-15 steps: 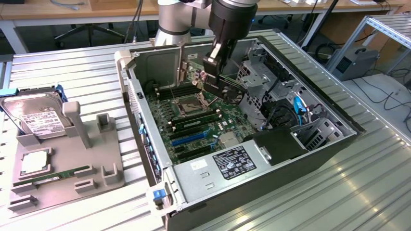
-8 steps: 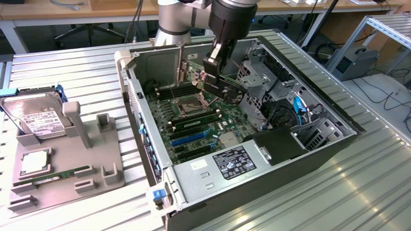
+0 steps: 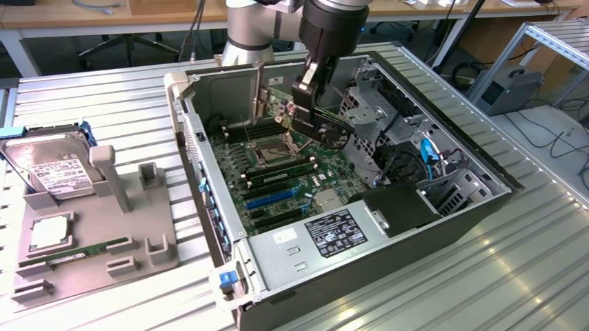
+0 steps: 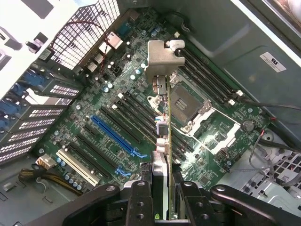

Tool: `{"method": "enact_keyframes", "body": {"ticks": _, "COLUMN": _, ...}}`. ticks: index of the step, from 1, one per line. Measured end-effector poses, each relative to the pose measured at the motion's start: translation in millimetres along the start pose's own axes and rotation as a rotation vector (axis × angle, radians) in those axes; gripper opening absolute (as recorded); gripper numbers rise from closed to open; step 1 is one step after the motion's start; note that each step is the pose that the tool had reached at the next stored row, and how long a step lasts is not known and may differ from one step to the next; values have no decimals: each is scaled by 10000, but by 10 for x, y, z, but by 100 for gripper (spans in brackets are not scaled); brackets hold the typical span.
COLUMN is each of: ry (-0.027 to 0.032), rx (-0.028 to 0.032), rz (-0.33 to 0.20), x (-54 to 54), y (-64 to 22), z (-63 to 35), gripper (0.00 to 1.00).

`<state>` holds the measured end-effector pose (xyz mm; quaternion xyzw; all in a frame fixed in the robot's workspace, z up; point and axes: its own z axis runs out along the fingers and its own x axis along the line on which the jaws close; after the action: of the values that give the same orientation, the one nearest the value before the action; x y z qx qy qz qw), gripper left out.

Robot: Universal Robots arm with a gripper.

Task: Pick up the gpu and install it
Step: 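Insert the gpu into the slot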

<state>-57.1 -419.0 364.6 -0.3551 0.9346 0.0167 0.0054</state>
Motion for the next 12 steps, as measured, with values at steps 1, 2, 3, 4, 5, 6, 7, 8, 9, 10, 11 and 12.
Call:
{"method": "enact_keyframes", "body": {"ticks": 1, "ry": 0, "rx": 0, "rz": -15, "x": 0, "y": 0, "z": 0, "gripper": 27}}
{"method": "enact_keyframes", "body": {"ticks": 2, "ry": 1, "rx": 0, "rz": -29, "x": 0, "y": 0, "z": 0, "gripper": 27}}
{"method": "enact_keyframes", "body": {"ticks": 3, "ry": 2, "rx": -1, "rz": -46, "x": 0, "y": 0, "z": 1, "gripper": 27}}
{"method": "enact_keyframes", "body": {"ticks": 4, "ry": 2, "rx": 0, "rz": -60, "x": 0, "y": 0, "z": 1, "gripper": 27}}
{"method": "enact_keyframes", "body": {"ticks": 5, "ry": 4, "rx": -1, "rz": -88, "x": 0, "y": 0, "z": 1, "gripper": 27}}
{"method": "enact_keyframes", "body": {"ticks": 6, "ry": 4, "rx": -1, "rz": -107, "x": 0, "y": 0, "z": 2, "gripper": 27}}
{"method": "enact_keyframes", "body": {"ticks": 7, "ry": 5, "rx": 0, "rz": -123, "x": 0, "y": 0, "z": 2, "gripper": 27}}
{"method": "enact_keyframes", "body": {"ticks": 8, "ry": 6, "rx": -1, "rz": -139, "x": 0, "y": 0, "z": 2, "gripper": 27}}
{"method": "enact_keyframes", "body": {"ticks": 9, "ry": 7, "rx": -1, "rz": -153, "x": 0, "y": 0, "z": 2, "gripper": 27}}
{"method": "enact_keyframes", "body": {"ticks": 10, "ry": 7, "rx": -1, "rz": -169, "x": 0, "y": 0, "z": 3, "gripper": 27}}
{"method": "enact_keyframes", "body": {"ticks": 11, "ry": 8, "rx": -1, "rz": -185, "x": 0, "y": 0, "z": 3, "gripper": 27}}
{"method": "enact_keyframes", "body": {"ticks": 12, "ry": 8, "rx": -1, "rz": -199, "x": 0, "y": 0, "z": 4, "gripper": 27}}
